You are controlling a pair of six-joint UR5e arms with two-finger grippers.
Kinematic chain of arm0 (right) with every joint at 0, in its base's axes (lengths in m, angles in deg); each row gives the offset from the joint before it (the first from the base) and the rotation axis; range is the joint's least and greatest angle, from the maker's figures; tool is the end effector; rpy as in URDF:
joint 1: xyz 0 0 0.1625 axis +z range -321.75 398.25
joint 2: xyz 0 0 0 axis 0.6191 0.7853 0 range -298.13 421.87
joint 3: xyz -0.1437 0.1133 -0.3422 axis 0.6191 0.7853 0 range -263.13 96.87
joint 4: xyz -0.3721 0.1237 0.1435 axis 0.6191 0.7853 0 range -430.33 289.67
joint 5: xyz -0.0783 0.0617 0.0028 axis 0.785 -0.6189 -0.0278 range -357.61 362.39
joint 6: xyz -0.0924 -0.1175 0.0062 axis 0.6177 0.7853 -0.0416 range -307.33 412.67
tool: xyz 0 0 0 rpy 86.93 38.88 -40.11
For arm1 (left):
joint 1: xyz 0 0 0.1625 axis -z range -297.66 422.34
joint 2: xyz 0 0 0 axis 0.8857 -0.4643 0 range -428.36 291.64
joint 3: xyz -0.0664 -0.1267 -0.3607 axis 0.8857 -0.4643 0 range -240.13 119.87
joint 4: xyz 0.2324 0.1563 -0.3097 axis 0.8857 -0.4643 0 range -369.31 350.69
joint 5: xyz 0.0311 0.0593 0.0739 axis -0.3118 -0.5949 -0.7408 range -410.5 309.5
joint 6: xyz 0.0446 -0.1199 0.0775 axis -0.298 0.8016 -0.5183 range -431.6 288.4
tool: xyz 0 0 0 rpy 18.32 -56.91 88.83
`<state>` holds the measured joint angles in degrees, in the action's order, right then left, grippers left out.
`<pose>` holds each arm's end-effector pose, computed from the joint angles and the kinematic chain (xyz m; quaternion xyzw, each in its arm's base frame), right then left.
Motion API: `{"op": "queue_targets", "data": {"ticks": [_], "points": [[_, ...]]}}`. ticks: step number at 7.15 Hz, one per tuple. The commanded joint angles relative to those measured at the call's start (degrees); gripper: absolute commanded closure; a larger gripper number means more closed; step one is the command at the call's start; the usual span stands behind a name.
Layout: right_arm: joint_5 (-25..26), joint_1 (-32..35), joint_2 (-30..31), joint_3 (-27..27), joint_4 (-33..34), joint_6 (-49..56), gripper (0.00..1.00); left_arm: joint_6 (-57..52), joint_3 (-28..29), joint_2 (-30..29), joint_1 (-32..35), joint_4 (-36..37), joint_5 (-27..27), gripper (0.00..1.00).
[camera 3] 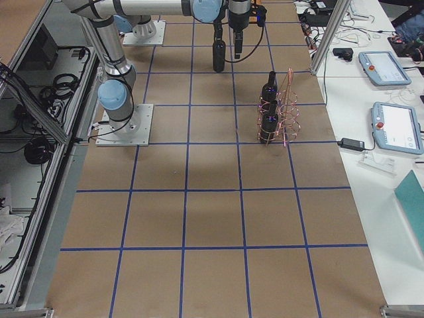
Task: Take wine from basket and place on tray
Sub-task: 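Lower the left gripper onto the bottle neck and close it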
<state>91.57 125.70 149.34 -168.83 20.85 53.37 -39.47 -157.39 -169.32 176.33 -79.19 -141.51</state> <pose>0.1121 -0.5254 0.4182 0.0160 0.9995 -0.0259 0.0064 -0.3447 -0.4532 0.2737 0.0711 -0.9973 0.0188 0.0000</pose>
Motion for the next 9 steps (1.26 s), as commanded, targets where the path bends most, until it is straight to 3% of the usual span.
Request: {"op": "queue_targets", "data": {"ticks": [1, 3, 4, 7, 9], "points": [[0.03, 0.00, -0.11, 0.00, 0.05, 0.00, 0.00, -1.53, 0.14, 1.20, 0.00, 0.61, -0.40, 0.88], [-0.06, 0.00, -0.11, -0.09, 0.05, 0.00, 0.00, -2.07, 0.14, 1.03, 0.00, 0.88, -0.40, 0.92], [-0.06, 0.00, -0.11, -0.09, -0.04, 0.00, 0.00, -2.59, 0.57, 1.64, -0.08, 0.88, -0.57, 1.00], [-0.06, 0.00, -0.11, -0.09, -0.04, 0.00, 0.00, -6.79, 0.93, 3.92, -2.27, 0.18, -1.88, 1.00], [-0.06, 0.00, -0.11, -0.09, -0.04, 0.00, 0.00, -19.03, 2.24, 7.25, -12.15, -4.27, -1.20, 1.00]]}}
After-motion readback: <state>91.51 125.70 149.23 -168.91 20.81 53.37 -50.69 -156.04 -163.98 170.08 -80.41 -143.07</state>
